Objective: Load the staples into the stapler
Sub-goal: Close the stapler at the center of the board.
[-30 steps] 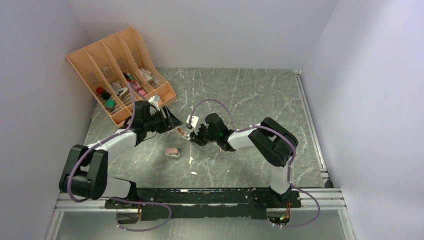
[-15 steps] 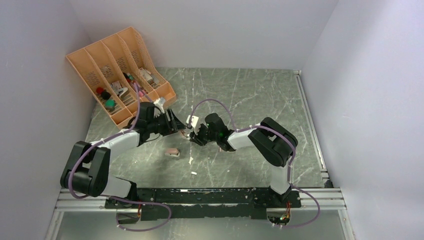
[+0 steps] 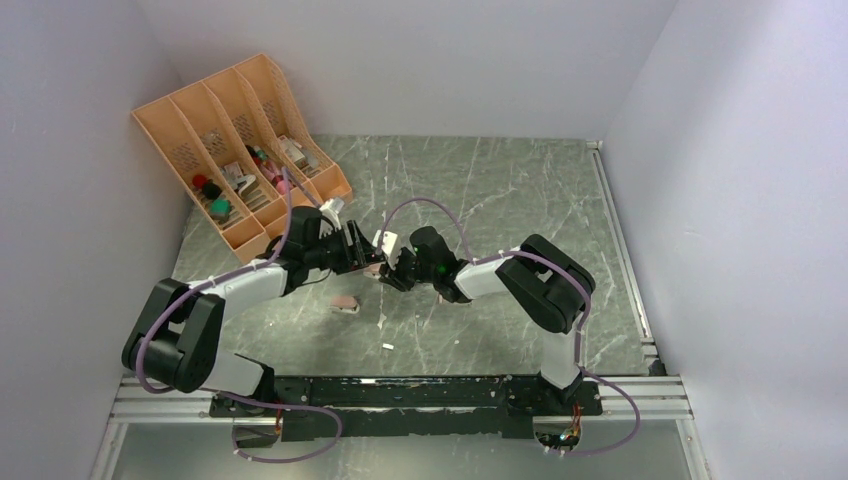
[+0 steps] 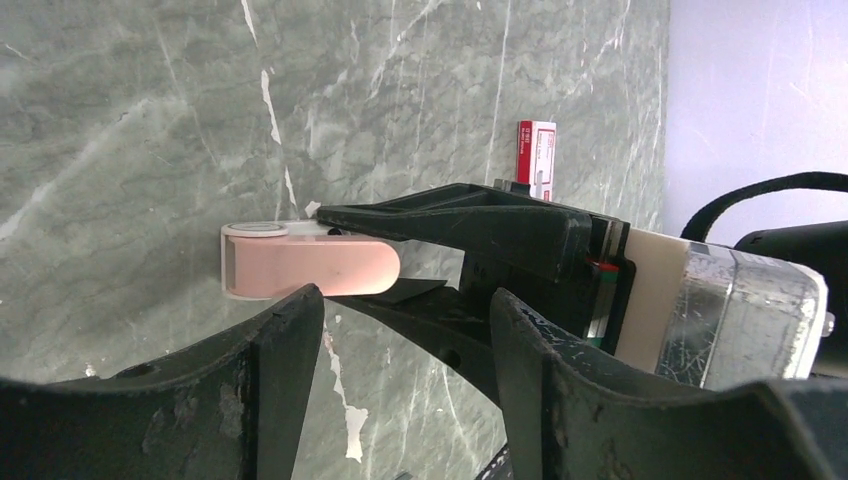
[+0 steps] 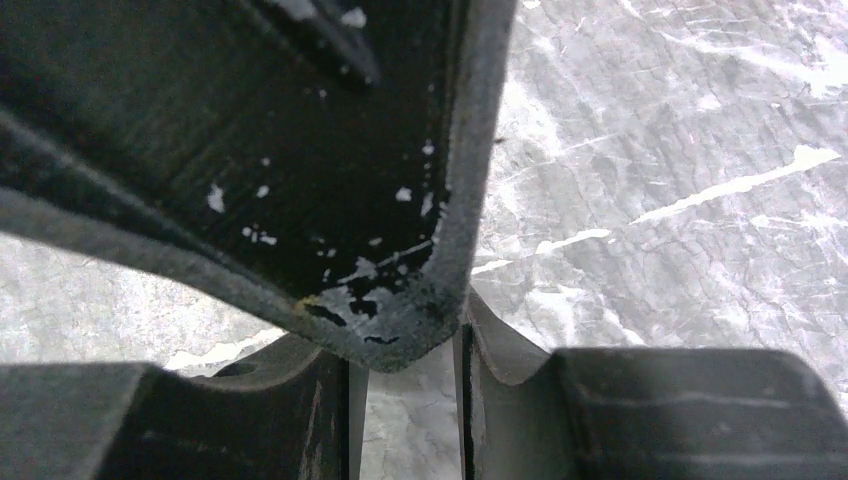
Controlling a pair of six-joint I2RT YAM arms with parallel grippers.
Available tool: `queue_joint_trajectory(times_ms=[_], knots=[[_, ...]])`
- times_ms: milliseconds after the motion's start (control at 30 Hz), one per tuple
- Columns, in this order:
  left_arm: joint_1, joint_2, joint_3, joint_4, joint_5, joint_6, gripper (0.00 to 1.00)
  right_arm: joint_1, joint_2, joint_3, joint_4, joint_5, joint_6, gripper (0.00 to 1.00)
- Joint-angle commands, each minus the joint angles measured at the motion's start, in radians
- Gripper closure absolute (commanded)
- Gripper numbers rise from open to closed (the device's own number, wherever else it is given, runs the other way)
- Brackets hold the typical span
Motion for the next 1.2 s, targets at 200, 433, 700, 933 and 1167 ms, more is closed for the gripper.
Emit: queue_joint_trajectory(times_ms=[200, 433, 700, 933, 1167], knots=[[0.159, -0.169, -0.025, -0.026, -0.043, 0.016, 0.27, -0.003, -0.078, -0.145, 0.165, -0.017, -0.007, 0.74], [0.241, -0.211, -0.089, 0.076, 0.089, -0.057, 0.2, -0.004, -0.166, -0.178, 0.239, -0.034, 0.005, 0.75], [0.242, -0.168, -0.191, 0.32, 0.273, -0.264, 0.23, -0.005, -0.271, -0.166, 0.228, -0.023, -0.005, 0.76], [0.242, -0.121, -0.259, 0.584, 0.349, -0.406, 0.23, -0.005, -0.314, -0.155, 0.205, -0.026, -0.013, 0.76], [0.242, -0.093, -0.262, 0.64, 0.381, -0.42, 0.25, -0.004, -0.332, -0.147, 0.209, -0.043, 0.0, 0.77]])
